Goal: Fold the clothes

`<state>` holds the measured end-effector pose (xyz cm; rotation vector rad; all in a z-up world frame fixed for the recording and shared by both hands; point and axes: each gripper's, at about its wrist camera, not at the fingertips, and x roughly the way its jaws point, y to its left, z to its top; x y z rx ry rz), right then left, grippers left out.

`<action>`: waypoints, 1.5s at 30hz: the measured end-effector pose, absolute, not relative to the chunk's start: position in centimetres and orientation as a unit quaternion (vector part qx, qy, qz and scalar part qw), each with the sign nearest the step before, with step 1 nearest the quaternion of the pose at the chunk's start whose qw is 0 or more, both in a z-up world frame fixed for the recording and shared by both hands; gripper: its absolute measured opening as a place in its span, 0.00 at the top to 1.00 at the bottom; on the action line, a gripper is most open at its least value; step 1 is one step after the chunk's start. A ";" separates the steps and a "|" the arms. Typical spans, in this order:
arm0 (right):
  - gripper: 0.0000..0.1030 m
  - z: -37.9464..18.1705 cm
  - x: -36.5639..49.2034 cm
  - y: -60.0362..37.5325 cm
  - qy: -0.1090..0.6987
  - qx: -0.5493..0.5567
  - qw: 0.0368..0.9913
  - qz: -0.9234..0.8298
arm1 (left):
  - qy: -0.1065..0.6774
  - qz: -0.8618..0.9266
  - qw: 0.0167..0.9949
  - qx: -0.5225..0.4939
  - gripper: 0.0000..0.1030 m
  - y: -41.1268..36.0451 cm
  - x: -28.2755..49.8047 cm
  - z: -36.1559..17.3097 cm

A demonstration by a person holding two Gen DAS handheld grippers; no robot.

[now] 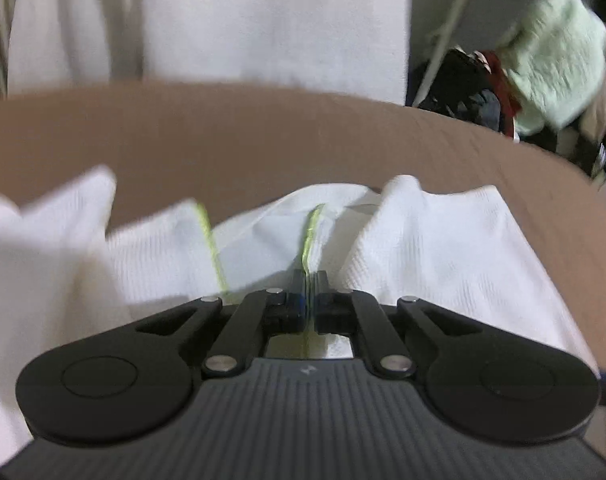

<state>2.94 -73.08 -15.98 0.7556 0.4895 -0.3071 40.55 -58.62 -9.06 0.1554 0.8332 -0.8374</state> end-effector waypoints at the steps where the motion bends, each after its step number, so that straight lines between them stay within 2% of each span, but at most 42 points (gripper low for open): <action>1: 0.47 -16.1 3.1 -72.9 0.238 0.354 0.892 -0.149 | 0.371 -0.396 0.836 0.083 0.97 -58.7 39.7 -8.6; 5: 0.51 -16.0 3.8 -71.8 0.262 0.299 0.903 -0.163 | 0.274 -0.383 0.879 0.070 0.98 -57.6 37.5 -6.4; 7: 0.51 -15.9 4.1 -71.2 0.273 0.271 0.907 -0.169 | 0.283 -0.351 0.891 0.061 0.95 -57.4 38.5 -6.9; 11: 0.58 -15.8 4.2 -71.2 0.283 0.256 0.907 -0.181 | 0.364 -0.287 0.885 0.048 0.93 -56.6 41.9 -9.2; 13: 0.59 -15.9 4.0 -71.4 0.274 0.267 0.905 -0.186 | 0.306 -0.226 0.924 0.045 0.91 -54.3 40.5 -8.0; 14: 0.58 -16.0 3.9 -71.6 0.271 0.276 0.903 -0.187 | 0.283 -0.205 0.936 0.044 0.87 -52.8 39.4 -7.3; 15: 0.58 -16.0 3.8 -71.8 0.267 0.285 0.901 -0.188 | 0.285 -0.199 0.937 0.040 0.75 -50.7 38.5 -6.8; 16: 0.58 -16.1 3.7 -72.0 0.264 0.294 0.899 -0.189 | 0.287 -0.193 0.937 0.037 0.57 -48.7 37.6 -6.4; 18: 0.56 -15.7 3.6 -72.0 0.261 0.301 0.896 -0.195 | 0.295 -0.180 0.938 0.031 0.49 -44.6 35.8 -5.6; 24: 0.55 -12.1 3.6 -69.5 0.239 0.248 0.915 -0.210 | 0.373 -0.154 0.914 0.040 0.44 -31.6 32.3 -7.4; 29: 0.55 -8.8 4.6 -65.0 0.230 0.222 0.936 -0.149 | 0.341 -0.140 0.929 -0.025 0.38 -23.9 29.9 -9.8; 33: 0.55 -7.6 7.7 -60.9 0.261 0.223 0.938 -0.049 | 0.371 -0.170 0.911 -0.062 0.38 -23.4 32.7 -10.0; 36: 0.54 -6.6 12.7 -58.9 0.287 0.202 0.936 -0.003 | 0.363 -0.201 0.906 -0.079 0.36 -24.5 34.0 -9.9; 37: 0.52 -6.4 15.3 -58.6 0.301 0.195 0.933 0.008 | 0.367 -0.220 0.899 -0.093 0.36 -24.7 34.5 -10.2; 38: 0.38 -6.7 17.9 -58.5 0.317 0.183 0.930 0.013 | 0.371 -0.235 0.892 -0.109 0.35 -24.7 35.1 -10.5; 39: 0.27 -7.1 20.5 -58.4 0.334 0.171 0.927 0.018 | 0.374 -0.240 0.887 -0.128 0.34 -24.4 35.4 -10.9; 45: 0.28 -9.4 31.6 -58.3 0.392 0.106 0.914 -0.004 | 0.403 -0.205 0.879 -0.152 0.34 -23.4 35.8 -11.9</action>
